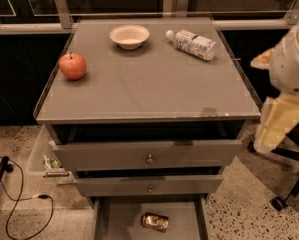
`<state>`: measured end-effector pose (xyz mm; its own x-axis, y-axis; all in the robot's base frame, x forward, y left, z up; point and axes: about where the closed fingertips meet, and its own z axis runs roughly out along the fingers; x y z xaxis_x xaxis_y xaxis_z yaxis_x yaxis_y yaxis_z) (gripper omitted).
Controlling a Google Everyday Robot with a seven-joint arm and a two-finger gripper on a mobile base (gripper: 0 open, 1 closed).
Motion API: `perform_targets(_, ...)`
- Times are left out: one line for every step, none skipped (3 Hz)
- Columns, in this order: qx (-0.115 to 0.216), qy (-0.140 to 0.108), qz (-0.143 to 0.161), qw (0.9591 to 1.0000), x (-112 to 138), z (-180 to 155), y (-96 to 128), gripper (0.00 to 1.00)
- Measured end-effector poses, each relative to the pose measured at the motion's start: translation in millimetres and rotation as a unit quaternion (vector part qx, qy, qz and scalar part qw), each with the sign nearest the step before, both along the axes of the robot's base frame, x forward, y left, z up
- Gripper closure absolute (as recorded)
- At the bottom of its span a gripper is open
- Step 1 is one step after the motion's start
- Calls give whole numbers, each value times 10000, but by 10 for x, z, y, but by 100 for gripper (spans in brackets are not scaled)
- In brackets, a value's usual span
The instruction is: Pick orange can from bottom drawer and place on counter
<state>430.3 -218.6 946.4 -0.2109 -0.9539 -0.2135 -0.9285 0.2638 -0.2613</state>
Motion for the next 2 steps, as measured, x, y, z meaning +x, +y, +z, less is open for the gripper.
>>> perform_targets(274,55,152,9995,-158,-606,-41,0)
perform_targets(485,314,212,9981,-301,-1213,-108,0)
